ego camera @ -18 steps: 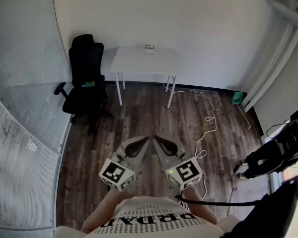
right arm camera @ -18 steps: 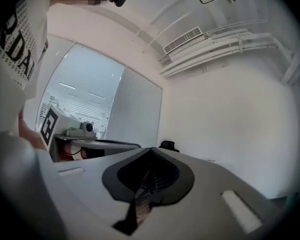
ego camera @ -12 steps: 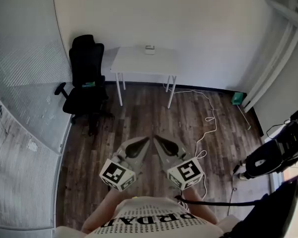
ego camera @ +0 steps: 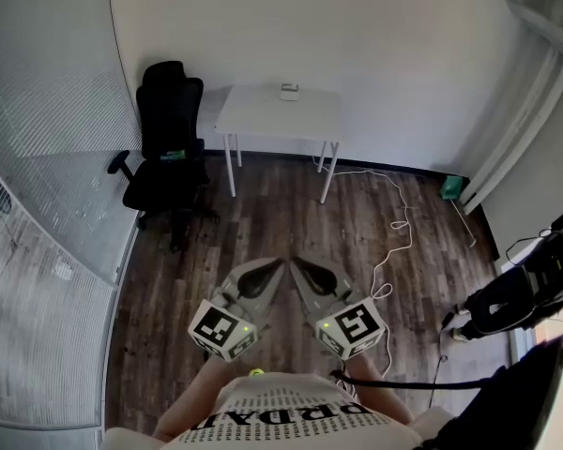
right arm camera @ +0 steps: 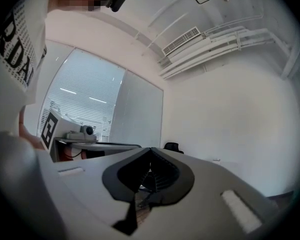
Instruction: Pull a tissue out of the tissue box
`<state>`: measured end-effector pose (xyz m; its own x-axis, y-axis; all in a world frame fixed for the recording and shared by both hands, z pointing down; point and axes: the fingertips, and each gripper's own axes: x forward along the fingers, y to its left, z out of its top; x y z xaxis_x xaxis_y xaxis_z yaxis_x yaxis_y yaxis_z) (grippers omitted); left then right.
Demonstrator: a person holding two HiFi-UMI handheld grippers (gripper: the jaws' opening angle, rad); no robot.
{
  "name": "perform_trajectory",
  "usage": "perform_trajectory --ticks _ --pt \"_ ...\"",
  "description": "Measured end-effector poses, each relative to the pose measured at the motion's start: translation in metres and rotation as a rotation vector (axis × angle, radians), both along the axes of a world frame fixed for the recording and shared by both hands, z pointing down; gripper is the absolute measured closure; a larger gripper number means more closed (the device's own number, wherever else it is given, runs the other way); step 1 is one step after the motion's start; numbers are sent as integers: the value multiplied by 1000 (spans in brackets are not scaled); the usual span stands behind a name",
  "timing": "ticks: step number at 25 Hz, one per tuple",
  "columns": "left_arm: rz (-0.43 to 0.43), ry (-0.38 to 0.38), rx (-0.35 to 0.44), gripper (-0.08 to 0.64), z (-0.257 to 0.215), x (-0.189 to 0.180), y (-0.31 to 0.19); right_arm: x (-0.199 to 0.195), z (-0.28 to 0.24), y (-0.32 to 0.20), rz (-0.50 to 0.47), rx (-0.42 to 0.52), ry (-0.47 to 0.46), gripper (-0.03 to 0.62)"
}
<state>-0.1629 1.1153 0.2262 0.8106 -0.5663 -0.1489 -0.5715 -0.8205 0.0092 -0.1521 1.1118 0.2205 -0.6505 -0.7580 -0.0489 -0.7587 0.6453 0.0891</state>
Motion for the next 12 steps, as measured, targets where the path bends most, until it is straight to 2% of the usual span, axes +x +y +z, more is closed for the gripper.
perform_trajectory --ticks 12 --pt "28 -2 -24 567 4 -15 7 -18 3 2 14 -7 0 584"
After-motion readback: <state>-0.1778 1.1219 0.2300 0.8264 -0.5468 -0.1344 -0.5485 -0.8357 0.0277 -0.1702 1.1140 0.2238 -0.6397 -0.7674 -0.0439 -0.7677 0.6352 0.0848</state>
